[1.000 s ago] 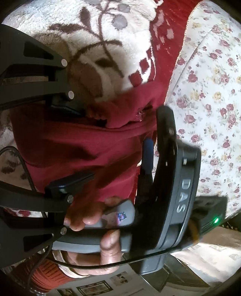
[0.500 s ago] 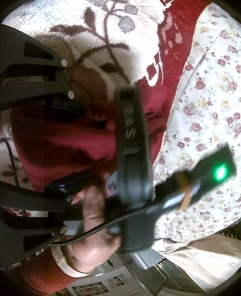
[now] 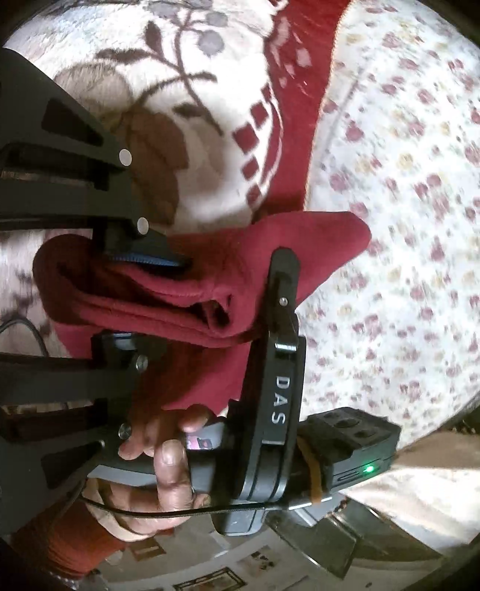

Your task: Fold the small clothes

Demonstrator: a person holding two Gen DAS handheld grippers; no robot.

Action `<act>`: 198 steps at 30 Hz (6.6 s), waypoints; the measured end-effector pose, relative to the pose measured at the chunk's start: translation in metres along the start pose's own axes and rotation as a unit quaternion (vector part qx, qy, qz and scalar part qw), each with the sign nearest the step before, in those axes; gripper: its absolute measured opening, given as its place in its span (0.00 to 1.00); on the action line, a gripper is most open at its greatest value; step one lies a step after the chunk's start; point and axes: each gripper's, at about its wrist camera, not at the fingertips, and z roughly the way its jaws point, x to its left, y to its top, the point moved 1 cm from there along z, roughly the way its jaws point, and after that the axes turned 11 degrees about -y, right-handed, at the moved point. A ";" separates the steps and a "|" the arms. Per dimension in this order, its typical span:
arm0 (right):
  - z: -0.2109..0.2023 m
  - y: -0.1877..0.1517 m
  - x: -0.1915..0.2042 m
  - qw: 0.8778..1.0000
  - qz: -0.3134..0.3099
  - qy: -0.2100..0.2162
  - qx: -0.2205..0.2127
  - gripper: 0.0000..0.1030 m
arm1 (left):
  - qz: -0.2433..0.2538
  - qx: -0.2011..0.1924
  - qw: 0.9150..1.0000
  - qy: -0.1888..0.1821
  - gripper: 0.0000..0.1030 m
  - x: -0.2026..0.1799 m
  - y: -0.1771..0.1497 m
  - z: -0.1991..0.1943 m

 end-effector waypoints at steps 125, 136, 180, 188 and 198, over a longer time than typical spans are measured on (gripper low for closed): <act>-0.135 -0.160 -0.188 0.977 0.125 -0.164 -0.053 0.67 | 0.068 0.078 0.994 0.036 0.57 -0.091 -0.023 0.090; -0.126 -0.158 -0.221 0.970 0.212 -0.059 -0.103 0.84 | -0.011 0.071 0.997 -0.015 0.65 -0.062 -0.016 0.099; -0.104 -0.140 -0.210 0.981 0.163 -0.038 -0.094 0.73 | -0.083 0.140 0.985 -0.056 0.82 -0.027 0.012 0.156; -0.116 -0.136 -0.189 0.985 0.117 -0.059 -0.113 0.54 | -0.064 0.119 0.989 -0.052 0.64 -0.037 0.010 0.147; -0.137 -0.148 -0.142 0.991 0.082 0.014 -0.102 0.49 | -0.058 0.105 0.992 -0.031 0.60 -0.059 -0.019 0.085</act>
